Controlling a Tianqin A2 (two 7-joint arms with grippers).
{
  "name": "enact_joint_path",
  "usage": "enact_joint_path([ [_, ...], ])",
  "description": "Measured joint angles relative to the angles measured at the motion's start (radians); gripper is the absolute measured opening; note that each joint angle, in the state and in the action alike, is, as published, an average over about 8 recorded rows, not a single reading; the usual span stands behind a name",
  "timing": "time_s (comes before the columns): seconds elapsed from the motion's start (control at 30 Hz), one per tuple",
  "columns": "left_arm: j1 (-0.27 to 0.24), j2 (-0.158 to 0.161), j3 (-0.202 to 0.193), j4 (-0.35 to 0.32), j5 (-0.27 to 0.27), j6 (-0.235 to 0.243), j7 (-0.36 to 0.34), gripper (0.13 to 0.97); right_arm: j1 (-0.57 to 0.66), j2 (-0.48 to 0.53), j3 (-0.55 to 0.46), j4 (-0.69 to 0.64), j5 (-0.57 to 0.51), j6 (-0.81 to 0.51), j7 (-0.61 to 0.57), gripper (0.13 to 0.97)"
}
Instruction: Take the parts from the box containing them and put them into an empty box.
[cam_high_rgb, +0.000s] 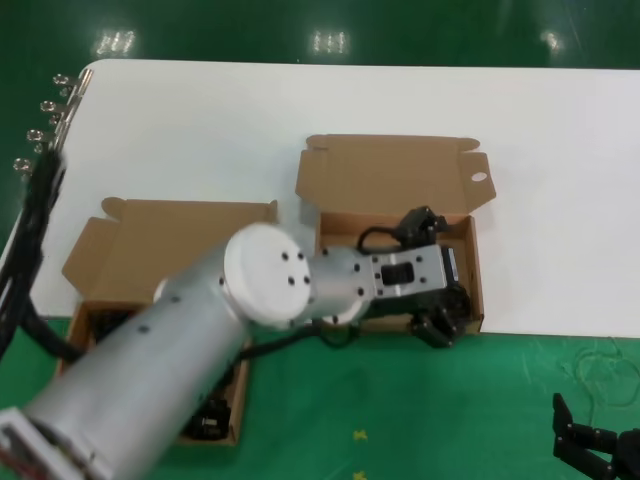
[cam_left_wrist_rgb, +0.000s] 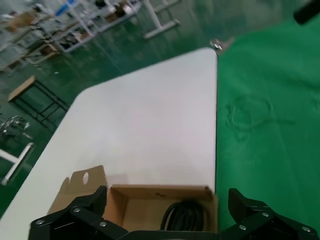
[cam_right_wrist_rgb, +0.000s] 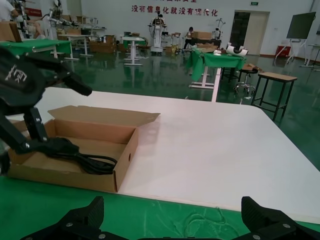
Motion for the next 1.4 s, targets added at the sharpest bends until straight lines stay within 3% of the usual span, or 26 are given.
enact_joint_path([
  [0.37,0.226,-0.042,-0.164,-0.171,-0.04,-0.101,-0.029,0.92,0.0,0.0,0.0,0.0,0.0,0.0,0.0,0.966],
  [0.67,0.414,-0.077,-0.3,-0.312,-0.074,-0.184,-0.052,0.965,0.0,0.0,0.0,0.0,0.0,0.0,0.0,0.966],
  [1.4,0.868,-0.162,-0.628,-0.653,-0.154,-0.386,-0.11,0.966,0.0,0.0,0.0,0.0,0.0,0.0,0.0,0.966],
])
